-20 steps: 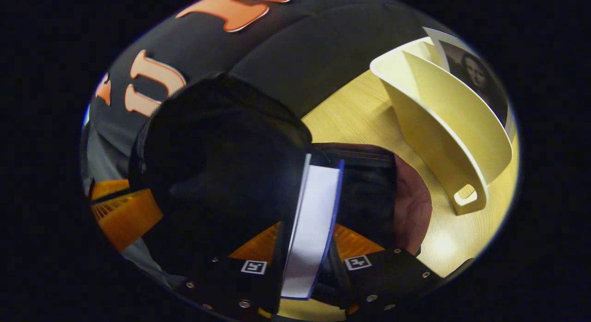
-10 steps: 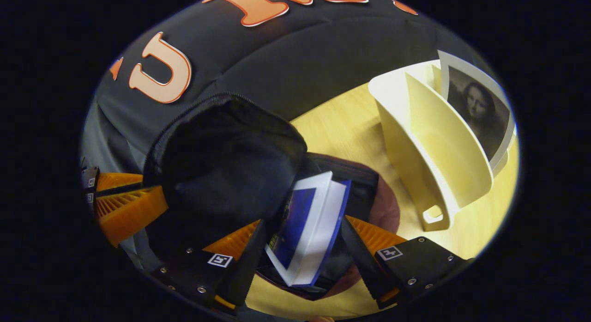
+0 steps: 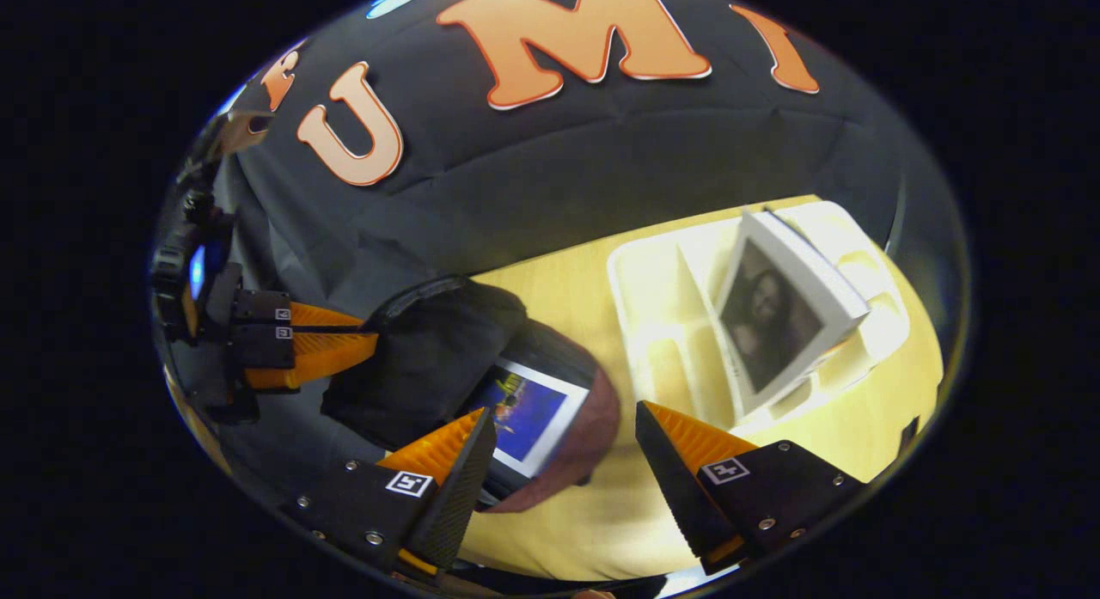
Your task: Open the schoolbag, grab two books from the bookshelf and put them into the schoolbag.
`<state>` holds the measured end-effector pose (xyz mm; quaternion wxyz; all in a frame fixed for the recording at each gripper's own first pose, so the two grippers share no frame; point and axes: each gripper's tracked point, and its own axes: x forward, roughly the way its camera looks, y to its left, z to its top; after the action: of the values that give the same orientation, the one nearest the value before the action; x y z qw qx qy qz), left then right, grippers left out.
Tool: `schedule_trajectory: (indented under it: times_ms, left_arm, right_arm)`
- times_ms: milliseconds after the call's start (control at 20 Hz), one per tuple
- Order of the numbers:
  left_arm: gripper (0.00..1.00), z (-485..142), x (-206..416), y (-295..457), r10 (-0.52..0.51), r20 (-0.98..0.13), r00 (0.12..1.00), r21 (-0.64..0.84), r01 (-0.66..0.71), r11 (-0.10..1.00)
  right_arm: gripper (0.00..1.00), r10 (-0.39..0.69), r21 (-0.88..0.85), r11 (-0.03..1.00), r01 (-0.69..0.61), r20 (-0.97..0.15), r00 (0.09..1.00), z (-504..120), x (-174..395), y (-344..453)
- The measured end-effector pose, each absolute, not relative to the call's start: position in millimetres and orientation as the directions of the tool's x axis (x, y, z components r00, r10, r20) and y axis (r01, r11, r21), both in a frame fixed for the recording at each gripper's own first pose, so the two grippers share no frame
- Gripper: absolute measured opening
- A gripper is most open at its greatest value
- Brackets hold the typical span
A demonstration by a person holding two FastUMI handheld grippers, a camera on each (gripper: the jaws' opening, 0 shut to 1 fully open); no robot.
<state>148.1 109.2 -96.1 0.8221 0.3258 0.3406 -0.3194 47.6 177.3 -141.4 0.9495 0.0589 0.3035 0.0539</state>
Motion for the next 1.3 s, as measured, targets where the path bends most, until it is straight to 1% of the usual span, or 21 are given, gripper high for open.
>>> schedule_trajectory:
  times_ms: [150,250,300,450,600,800,950,1100,1300]
  left_arm:
    - [0.0,-100,146,109,-0.312,-0.77,0.556,0.303,0.75,0.588]
    - [0.01,-101,148,109,-0.313,-0.771,0.555,0.3,0.749,0.591]
    - [0.0,-102,149,109,-0.312,-0.771,0.555,0.299,0.748,0.592]
    - [0.0,-102,148,110,-0.305,-0.775,0.554,0.3,0.746,0.594]
    - [0.0,-102,149,110,-0.294,-0.779,0.554,0.306,0.745,0.593]
    - [0.01,-103,150,115,-0.274,-0.786,0.554,0.31,0.737,0.601]
    - [0.01,-105,150,118,-0.262,-0.794,0.549,0.307,0.733,0.607]
    - [0.0,-108,151,121,-0.25,-0.8,0.545,0.308,0.732,0.608]
    - [0.01,-112,153,125,-0.24,-0.808,0.538,0.304,0.73,0.612]
  right_arm:
    - [0.97,0.063,0.079,0.997,-0.021,-0.589,0.806,-103,31,117]
    - [0.97,-0.033,-0.026,0.999,0.022,-0.602,0.798,-86,30,72]
    - [0.97,-0.062,-0.065,0.997,0.028,-0.61,0.79,-79,32,55]
    - [0.97,-0.072,-0.095,0.995,0.013,-0.655,0.752,-64,49,37]
    - [0.98,-0.079,-0.139,0.99,-0.029,-0.707,0.703,-63,80,27]
    - [0.98,-0.061,-0.124,0.99,-0.06,-0.785,0.617,-77,129,30]
    - [0.98,-0.087,-0.145,0.987,-0.068,-0.841,0.534,-105,159,24]
    - [0.98,-0.152,-0.199,0.978,-0.058,-0.878,0.454,-137,176,11]
    - [0.99,-0.15,-0.183,0.982,-0.054,-0.914,0.376,-165,178,14]
